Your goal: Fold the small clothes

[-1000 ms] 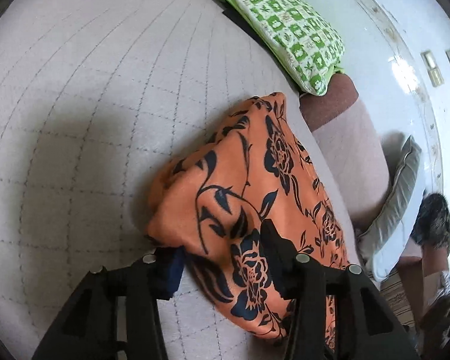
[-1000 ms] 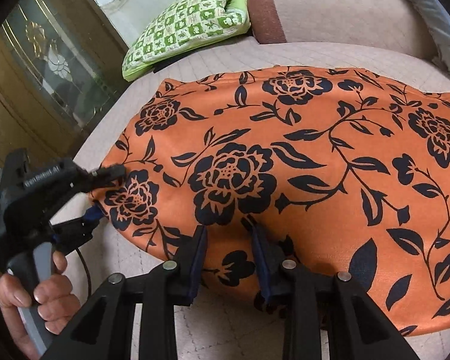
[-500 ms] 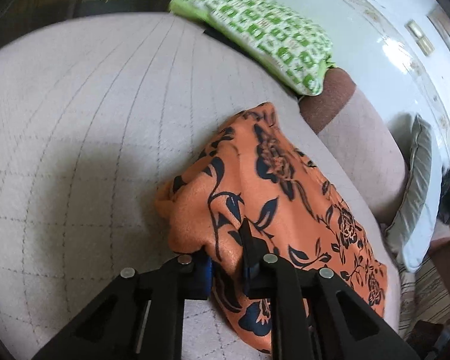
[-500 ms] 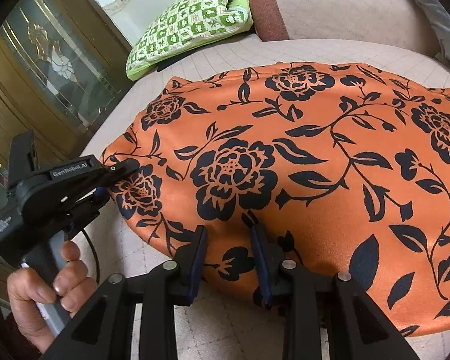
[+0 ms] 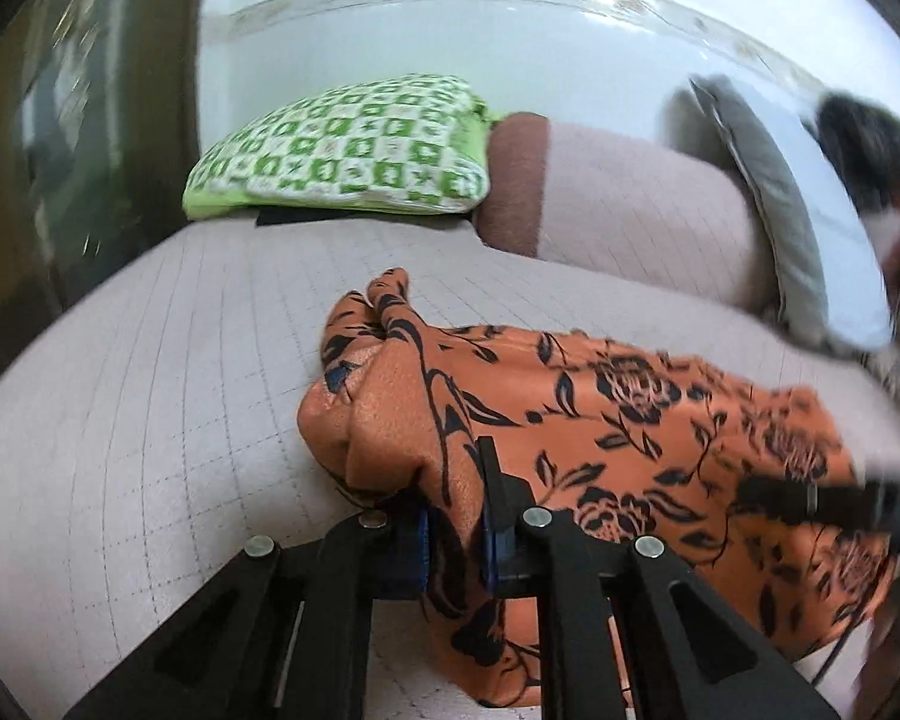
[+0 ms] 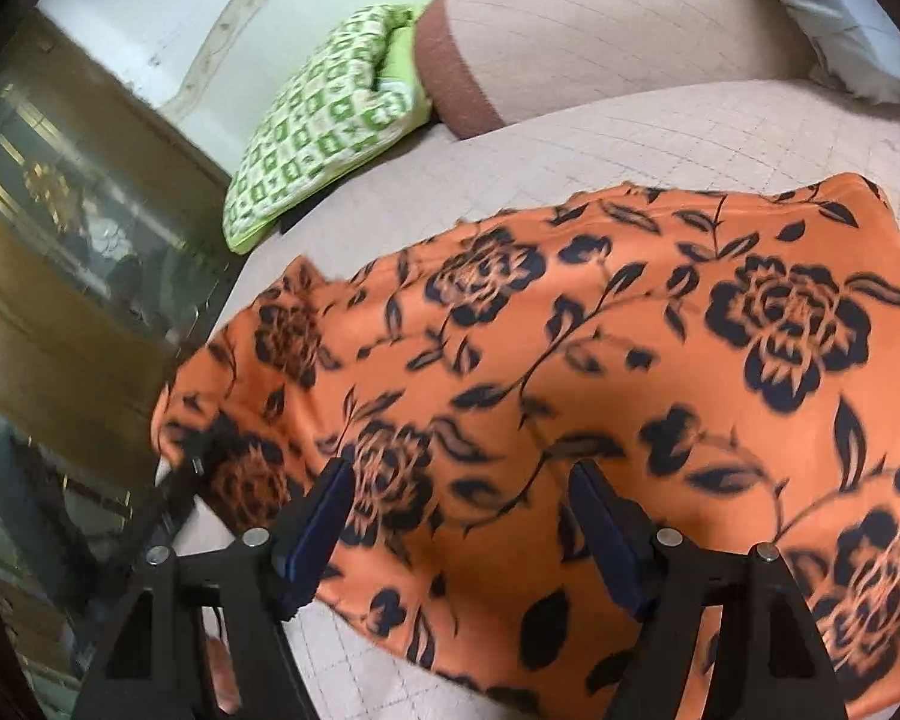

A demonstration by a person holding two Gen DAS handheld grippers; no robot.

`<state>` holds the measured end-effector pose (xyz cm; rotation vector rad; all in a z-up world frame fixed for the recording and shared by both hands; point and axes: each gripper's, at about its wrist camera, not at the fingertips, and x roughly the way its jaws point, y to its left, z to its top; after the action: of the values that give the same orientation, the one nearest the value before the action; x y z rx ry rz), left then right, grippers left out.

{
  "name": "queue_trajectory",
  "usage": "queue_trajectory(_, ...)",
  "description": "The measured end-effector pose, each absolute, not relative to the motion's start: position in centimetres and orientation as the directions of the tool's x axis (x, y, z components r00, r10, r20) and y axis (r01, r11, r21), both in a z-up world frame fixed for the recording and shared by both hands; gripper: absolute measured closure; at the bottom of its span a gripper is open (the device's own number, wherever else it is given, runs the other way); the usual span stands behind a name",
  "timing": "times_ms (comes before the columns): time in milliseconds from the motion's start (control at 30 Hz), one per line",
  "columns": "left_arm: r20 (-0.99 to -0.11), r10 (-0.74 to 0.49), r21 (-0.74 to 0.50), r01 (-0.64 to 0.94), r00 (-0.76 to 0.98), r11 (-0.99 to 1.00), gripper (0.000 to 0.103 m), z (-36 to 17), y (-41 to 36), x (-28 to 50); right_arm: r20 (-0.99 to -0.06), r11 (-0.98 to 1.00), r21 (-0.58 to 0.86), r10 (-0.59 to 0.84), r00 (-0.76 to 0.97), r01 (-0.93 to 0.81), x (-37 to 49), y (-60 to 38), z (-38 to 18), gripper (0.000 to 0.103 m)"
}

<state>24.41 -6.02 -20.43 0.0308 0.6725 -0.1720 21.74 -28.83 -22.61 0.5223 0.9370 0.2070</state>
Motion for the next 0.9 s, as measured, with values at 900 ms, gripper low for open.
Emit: queue_trajectory(900, -0.675, -0.096, 0.095, 0.216, 0.732, 0.972, 0.09, -22.8, -10.1, 23.8, -0.935, 0.931, 0.273, 0.316, 0.159, -0.243, 44.2, -8.7, -18.8, 0.025)
